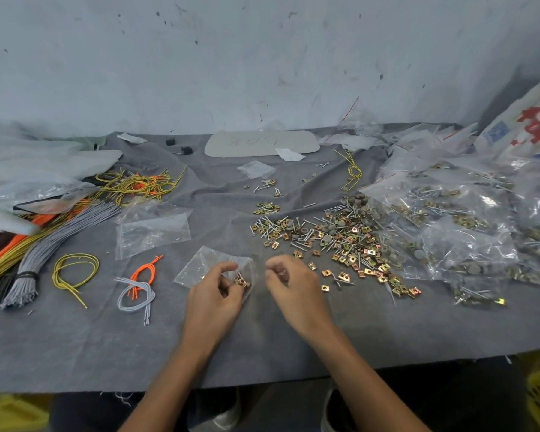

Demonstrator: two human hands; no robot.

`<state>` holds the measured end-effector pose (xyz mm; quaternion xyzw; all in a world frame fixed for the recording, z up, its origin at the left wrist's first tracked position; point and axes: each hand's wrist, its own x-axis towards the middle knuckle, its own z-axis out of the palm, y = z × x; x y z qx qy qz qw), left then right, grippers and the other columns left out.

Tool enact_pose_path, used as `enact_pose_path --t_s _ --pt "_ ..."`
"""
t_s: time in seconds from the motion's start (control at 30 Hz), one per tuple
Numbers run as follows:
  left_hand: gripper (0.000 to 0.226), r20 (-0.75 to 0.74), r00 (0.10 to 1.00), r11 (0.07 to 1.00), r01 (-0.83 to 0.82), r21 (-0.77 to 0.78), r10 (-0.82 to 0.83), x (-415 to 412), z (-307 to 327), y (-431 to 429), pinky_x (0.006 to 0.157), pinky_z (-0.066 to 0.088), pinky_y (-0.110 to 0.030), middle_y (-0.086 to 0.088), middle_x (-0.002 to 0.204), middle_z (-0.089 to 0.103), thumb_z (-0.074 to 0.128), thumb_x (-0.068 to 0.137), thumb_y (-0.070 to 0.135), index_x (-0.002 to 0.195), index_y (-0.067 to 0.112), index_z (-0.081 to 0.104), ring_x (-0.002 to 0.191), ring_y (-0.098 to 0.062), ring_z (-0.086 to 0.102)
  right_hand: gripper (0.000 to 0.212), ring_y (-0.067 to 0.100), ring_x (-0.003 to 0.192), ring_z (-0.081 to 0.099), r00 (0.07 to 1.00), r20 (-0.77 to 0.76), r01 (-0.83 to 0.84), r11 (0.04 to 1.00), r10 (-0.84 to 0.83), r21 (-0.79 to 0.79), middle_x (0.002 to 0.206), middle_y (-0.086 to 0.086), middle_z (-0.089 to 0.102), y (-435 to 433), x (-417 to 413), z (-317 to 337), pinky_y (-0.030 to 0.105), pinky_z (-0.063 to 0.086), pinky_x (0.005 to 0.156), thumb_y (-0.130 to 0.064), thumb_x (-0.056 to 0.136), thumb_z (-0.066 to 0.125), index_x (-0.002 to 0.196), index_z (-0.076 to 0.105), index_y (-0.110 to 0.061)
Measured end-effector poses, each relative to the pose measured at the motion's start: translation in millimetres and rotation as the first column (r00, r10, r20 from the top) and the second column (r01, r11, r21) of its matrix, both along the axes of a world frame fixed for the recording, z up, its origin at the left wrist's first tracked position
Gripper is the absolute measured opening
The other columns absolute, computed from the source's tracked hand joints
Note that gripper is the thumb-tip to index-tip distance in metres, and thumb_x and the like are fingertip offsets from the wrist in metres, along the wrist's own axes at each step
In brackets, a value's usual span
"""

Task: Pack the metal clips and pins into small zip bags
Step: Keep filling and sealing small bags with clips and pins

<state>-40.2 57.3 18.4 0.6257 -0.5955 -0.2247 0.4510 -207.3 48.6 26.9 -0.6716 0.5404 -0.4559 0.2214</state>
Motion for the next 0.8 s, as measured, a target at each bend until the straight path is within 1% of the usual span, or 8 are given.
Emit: enact_pose_path --t_s 0.13,0.2,0.27,0.43,0.53,0.63,0.7,0.8 --pt "0.031 0.001 1.0 1.0 0.01 -0.008 -0.01 0.2 -2.3 -1.0 0.065 0.045 -0.027 0.007 0.067 0.062 0.06 0.078 0.026 0.107 0.037 0.064 0.067 -0.008 0.059 0.011 0.013 0.083 0.058 0.969 -0.164 0.192 0.981 -0.185 0.028 0.086 -0.01 0.063 -16.5 -63.8 13.6 0.031 0.044 0.07 -0.017 0.091 0.066 0.087 0.06 -0.025" --pt "0.032 0.007 1.0 1.0 0.006 -0.009 -0.006 0.8 -4.2 -2.1 0.065 0.045 -0.029 0.008 0.066 0.062 0.064 0.083 0.017 0.108 0.036 0.065 0.066 -0.007 0.059 0.008 0.021 0.096 0.058 0.925 -0.293 0.264 0.964 -0.242 0.04 0.097 -0.004 0.066 -23.3 -88.1 16.6 0.034 0.045 0.077 -0.016 0.091 0.065 0.096 0.063 -0.023" --pt "0.033 0.012 1.0 1.0 0.003 -0.009 -0.003 1.0 -5.2 -2.9 0.066 0.047 -0.03 0.007 0.065 0.061 0.065 0.084 0.012 0.11 0.033 0.066 0.066 -0.008 0.059 0.019 0.026 0.108 0.052 0.878 -0.398 0.307 0.951 -0.267 0.039 0.111 0.001 0.065 -27.3 -96.1 15.1 0.038 0.044 0.087 -0.019 0.092 0.065 0.11 0.066 -0.024" --pt "0.034 0.011 1.0 1.0 0.007 -0.016 -0.006 0.9 -4.3 -2.4 0.065 0.045 -0.027 0.009 0.067 0.062 0.067 0.085 0.011 0.111 0.031 0.066 0.067 -0.007 0.059 0.017 0.018 0.109 0.047 0.935 -0.35 0.101 0.99 -0.06 0.101 0.107 -0.007 0.059 -26.2 -56.7 11.0 0.031 0.038 0.088 -0.034 0.096 0.062 0.109 0.072 -0.03" --pt "0.034 0.012 1.0 1.0 0.005 -0.018 -0.004 1.2 -4.0 -1.9 0.065 0.044 -0.025 0.01 0.069 0.063 0.067 0.085 0.011 0.112 0.03 0.066 0.066 -0.007 0.06 0.028 0.019 0.114 0.041 0.87 -0.492 0.037 0.993 0.023 0.112 0.118 -0.005 0.057 -23.6 -28.5 7.6 0.035 0.037 0.099 -0.041 0.099 0.054 0.12 0.067 -0.031" --pt "0.034 0.014 1.0 1.0 0.004 -0.017 -0.003 0.9 -3.3 -1.4 0.065 0.044 -0.026 0.009 0.067 0.063 0.067 0.084 0.011 0.112 0.031 0.066 0.066 -0.008 0.06 0.026 0.023 0.116 0.041 0.797 -0.604 0.06 0.995 -0.003 0.074 0.123 -0.001 0.056 -22.5 -13.8 6.4 0.036 0.036 0.102 -0.037 0.102 0.047 0.119 0.064 -0.027" --pt "0.035 0.018 1.0 1.0 -0.002 -0.018 0.002 0.5 -2.5 -1.6 0.064 0.045 -0.026 0.007 0.066 0.063 0.067 0.084 0.01 0.111 0.032 0.066 0.065 -0.008 0.06 0.022 0.023 0.113 0.043 0.814 -0.579 0.057 0.998 -0.034 0.021 0.12 0.0 0.056 -20.8 -7.5 7.1 0.035 0.037 0.099 -0.035 0.102 0.048 0.115 0.062 -0.025" --pt "0.036 0.013 1.0 1.0 -0.014 -0.016 0.014 0.6 -1.8 -3.1 0.064 0.045 -0.028 0.008 0.065 0.063 0.067 0.082 0.008 0.11 0.031 0.066 0.065 -0.008 0.06 0.013 0.019 0.103 0.05 0.95 -0.313 0.007 1.0 -0.013 -0.021 0.108 -0.002 0.059 -11.6 6.8 7.5 0.033 0.041 0.09 -0.027 0.099 0.055 0.107 0.063 -0.022"
